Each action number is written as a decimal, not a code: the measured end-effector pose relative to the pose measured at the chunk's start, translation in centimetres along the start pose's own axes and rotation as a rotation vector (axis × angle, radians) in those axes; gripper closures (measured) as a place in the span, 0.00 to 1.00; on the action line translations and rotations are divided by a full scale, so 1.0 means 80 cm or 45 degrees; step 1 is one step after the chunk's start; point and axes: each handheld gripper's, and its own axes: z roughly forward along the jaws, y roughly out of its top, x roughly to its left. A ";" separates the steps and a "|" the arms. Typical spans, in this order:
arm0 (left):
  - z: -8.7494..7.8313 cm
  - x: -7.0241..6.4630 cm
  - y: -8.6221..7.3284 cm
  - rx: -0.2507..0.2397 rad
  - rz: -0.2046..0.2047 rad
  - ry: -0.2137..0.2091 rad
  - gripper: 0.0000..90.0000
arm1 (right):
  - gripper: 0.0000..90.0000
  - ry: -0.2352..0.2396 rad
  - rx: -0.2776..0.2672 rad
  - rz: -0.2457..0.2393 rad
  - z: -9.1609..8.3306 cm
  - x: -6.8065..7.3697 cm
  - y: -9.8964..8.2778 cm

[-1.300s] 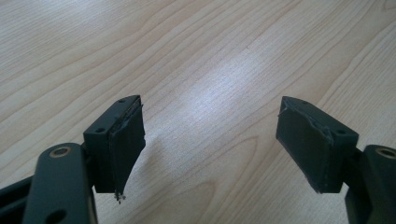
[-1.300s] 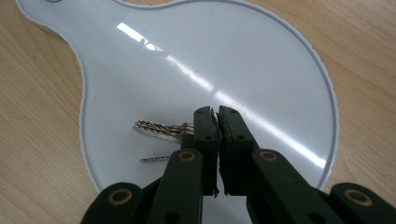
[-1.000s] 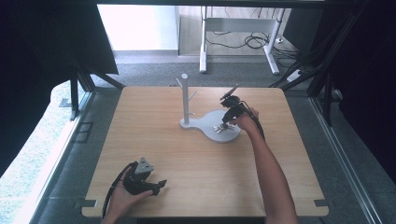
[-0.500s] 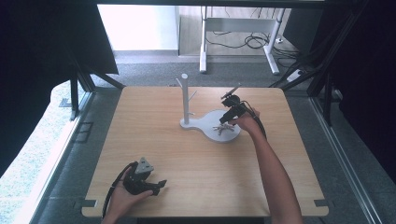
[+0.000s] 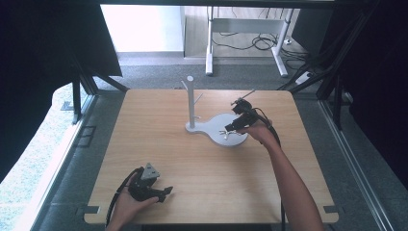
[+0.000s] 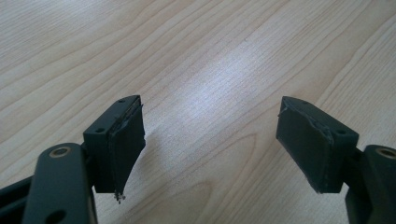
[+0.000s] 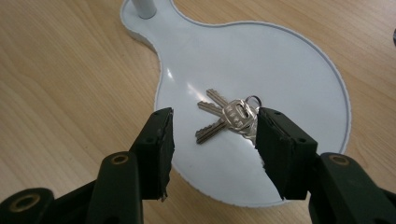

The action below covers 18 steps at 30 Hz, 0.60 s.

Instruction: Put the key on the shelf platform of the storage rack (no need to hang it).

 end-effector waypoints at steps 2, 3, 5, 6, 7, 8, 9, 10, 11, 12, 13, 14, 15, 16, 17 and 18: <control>0.000 0.000 0.000 0.002 0.004 0.002 0.26 | 0.52 -0.007 -0.025 -0.016 -0.008 0.005 -0.007; 0.000 0.000 0.000 0.003 0.005 0.003 0.26 | 0.52 -0.004 -0.033 -0.019 -0.012 0.008 -0.010; 0.000 0.000 0.000 0.005 0.005 0.003 0.27 | 0.52 0.004 -0.054 -0.030 -0.019 0.013 -0.017; 0.000 0.000 0.000 0.007 0.005 0.004 0.27 | 0.52 0.003 -0.062 -0.033 -0.022 0.016 -0.020; 0.001 -0.001 0.000 0.007 0.006 0.004 0.26 | 0.52 -0.001 -0.067 -0.040 -0.026 0.018 -0.023; 0.001 -0.001 0.000 0.008 0.007 0.005 0.27 | 0.52 -0.006 -0.073 -0.046 -0.028 0.021 -0.027; 0.001 -0.001 0.000 0.008 0.008 0.004 0.26 | 0.51 -0.005 -0.073 -0.054 -0.031 0.023 -0.031; 0.001 -0.001 0.000 0.013 0.016 0.005 0.27 | 0.51 -0.011 -0.079 -0.059 -0.033 0.026 -0.035; 0.002 -0.002 0.000 0.014 0.016 0.002 0.26 | 0.51 -0.012 -0.084 -0.068 -0.035 0.028 -0.040; 0.002 -0.002 0.000 0.015 0.018 0.003 0.27 | 0.51 -0.010 -0.088 -0.072 -0.037 0.030 -0.045; 0.002 -0.003 0.001 0.016 0.018 0.005 0.26 | 0.51 -0.005 -0.090 -0.075 -0.039 0.032 -0.049; 0.003 -0.003 0.001 0.018 0.020 0.003 0.27 | 0.51 -0.003 -0.099 -0.080 -0.041 0.034 -0.055; 0.003 -0.003 0.001 0.018 0.020 0.003 0.26 | 0.51 -0.001 -0.110 -0.078 -0.044 0.036 -0.060; 0.004 -0.004 0.000 0.021 0.020 0.003 0.26 | 0.51 0.000 -0.116 -0.079 -0.046 0.038 -0.065; 0.004 -0.004 0.000 0.021 0.020 0.003 0.27 | 0.51 0.000 -0.116 -0.079 -0.046 0.038 -0.065; 0.005 -0.005 0.000 0.020 0.022 0.003 0.26 | 0.51 -0.004 -0.131 -0.093 -0.050 0.043 -0.079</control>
